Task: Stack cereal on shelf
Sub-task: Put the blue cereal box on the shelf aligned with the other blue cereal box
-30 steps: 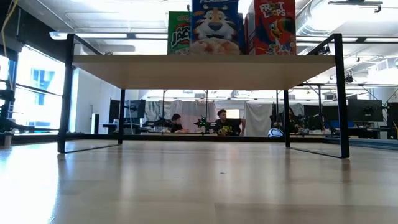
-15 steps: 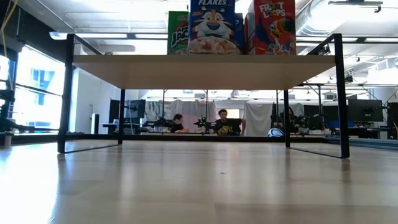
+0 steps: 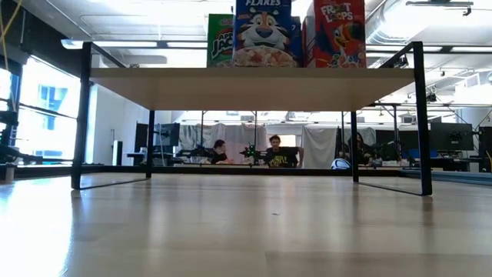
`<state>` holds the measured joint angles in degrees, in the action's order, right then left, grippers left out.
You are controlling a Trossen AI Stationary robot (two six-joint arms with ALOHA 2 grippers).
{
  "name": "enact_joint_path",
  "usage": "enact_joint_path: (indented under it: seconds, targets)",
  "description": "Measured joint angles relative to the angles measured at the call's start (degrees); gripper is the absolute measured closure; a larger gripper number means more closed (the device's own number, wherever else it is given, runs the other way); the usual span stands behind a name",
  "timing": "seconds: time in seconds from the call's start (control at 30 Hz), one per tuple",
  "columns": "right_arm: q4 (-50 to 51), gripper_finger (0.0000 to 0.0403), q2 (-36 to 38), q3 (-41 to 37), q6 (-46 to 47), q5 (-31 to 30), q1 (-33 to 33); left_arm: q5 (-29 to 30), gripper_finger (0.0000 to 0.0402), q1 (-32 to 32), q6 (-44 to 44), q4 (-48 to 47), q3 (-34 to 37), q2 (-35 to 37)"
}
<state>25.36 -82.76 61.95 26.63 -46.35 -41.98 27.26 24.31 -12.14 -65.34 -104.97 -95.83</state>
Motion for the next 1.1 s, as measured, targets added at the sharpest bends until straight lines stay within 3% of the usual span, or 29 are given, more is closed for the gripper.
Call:
enact_joint_path:
  seconds: [0.07,0.27,0.4,0.6,1.1]
  targets:
    - [0.0,0.0401,0.0,0.0,-0.7,-0.1,0.3,3.2,0.0284,1.8,-4.7,2.3,6.6,1.2]
    - [-0.6,0.0401,0.0,0.0,-2.3,1.4,2.2,9.7,0.0391,2.3,-13.6,21.4,25.2,6.6]
    - [-3.2,0.0401,0.0,0.0,-4.6,4.5,4.1,11.4,0.0388,0.7,-14.2,31.8,32.2,8.7]
    - [-6.8,0.0401,-0.6,0.0,-7.7,6.3,6.2,11.2,0.0392,-2.5,-9.4,41.7,35.7,8.0]
    - [-10.0,0.0401,-3.6,0.0,-9.2,6.2,11.3,7.4,0.0394,-8.6,-1.1,49.4,35.7,7.2]
